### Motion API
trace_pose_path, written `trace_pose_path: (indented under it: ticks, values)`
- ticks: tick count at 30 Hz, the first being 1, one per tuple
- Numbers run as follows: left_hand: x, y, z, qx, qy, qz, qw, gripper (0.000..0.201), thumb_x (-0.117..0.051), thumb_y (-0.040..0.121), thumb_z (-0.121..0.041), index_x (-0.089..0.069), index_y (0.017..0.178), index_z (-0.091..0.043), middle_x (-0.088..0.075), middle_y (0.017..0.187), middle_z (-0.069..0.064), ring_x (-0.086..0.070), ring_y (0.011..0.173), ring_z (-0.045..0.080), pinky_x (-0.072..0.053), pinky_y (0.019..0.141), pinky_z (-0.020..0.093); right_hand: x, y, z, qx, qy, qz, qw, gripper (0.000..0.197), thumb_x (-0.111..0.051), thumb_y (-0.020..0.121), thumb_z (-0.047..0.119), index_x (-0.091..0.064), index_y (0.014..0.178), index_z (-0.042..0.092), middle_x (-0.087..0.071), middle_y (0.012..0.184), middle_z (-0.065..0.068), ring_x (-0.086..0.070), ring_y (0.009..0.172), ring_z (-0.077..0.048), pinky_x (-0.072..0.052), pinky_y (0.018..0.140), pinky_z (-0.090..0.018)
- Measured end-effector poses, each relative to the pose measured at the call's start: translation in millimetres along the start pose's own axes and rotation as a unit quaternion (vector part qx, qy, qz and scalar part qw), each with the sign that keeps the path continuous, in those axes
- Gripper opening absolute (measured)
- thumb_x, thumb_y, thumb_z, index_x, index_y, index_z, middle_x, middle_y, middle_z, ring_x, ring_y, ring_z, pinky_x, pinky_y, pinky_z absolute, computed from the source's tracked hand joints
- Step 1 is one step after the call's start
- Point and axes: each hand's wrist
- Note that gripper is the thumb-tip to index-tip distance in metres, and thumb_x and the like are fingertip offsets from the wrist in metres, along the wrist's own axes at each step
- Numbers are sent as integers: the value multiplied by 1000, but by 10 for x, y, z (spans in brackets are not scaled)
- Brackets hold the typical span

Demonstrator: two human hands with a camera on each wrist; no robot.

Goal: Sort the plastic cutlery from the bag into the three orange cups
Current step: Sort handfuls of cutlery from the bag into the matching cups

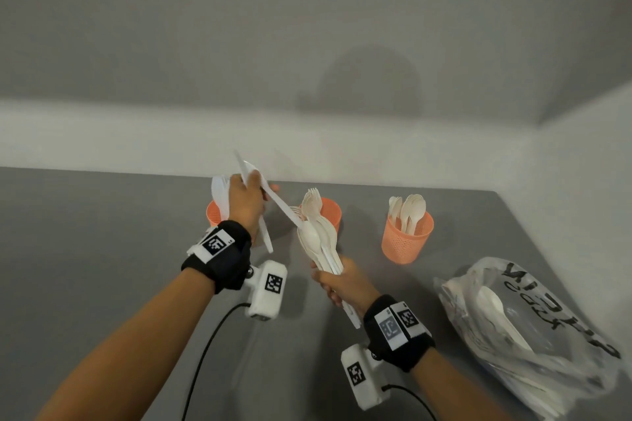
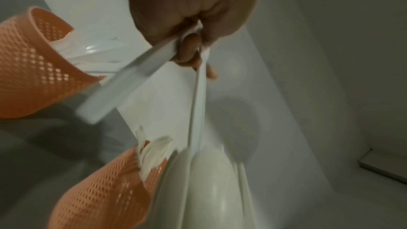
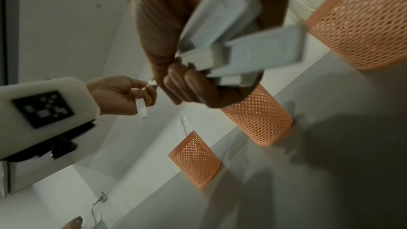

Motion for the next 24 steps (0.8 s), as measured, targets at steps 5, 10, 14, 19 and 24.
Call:
trace_pose_path:
  ticks: [5,10,14,19,24]
  values:
    - [250,380,-133,-34,-18,-97,995,26,-39,98,-31,-50,98,-8,-49,75,2,-47,75,19,-40,75,29,-1,-18,-2,-2,-15,-6,1000,6,-57,88,12,-55,86,18,-44,58,2,-36,43,-5,-34,42,-16]
    - [479,659,-233,-76,-43,-133,987,27,-54,91,-40,-49,80,-16,-41,60,1,-42,49,13,-51,51,20,-9,-11,64,-2,13,-43,999,6,-55,91,18,-53,85,19,-40,57,1,-34,45,-8,-33,41,-17]
    - [510,843,-143,-107,-1,-155,982,30,-46,94,-43,-45,74,-21,-41,62,-1,-43,53,12,-45,45,16,-26,24,83,-11,16,-53,998,7,-55,91,23,-52,85,22,-43,57,0,-39,45,-9,-38,45,-20]
    - [443,896,337,-88,63,-124,986,28,-42,97,-36,-44,88,-10,-50,72,5,-51,59,16,-45,57,25,-52,48,67,-18,39,-59,997,13,-53,93,22,-49,83,15,-43,55,0,-42,42,-9,-37,44,-21]
    - [452,764,727,-77,159,-92,980,25,-52,93,-25,-51,104,-2,-59,94,13,-57,85,26,-46,79,34,-48,72,42,-6,33,-56,998,15,-53,93,20,-49,80,13,-44,51,2,-42,35,-6,-38,38,-19]
Point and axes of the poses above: each hand's wrist, its own y-axis towards the middle knuckle, its own x-axis out of the back of the hand, z = x × y
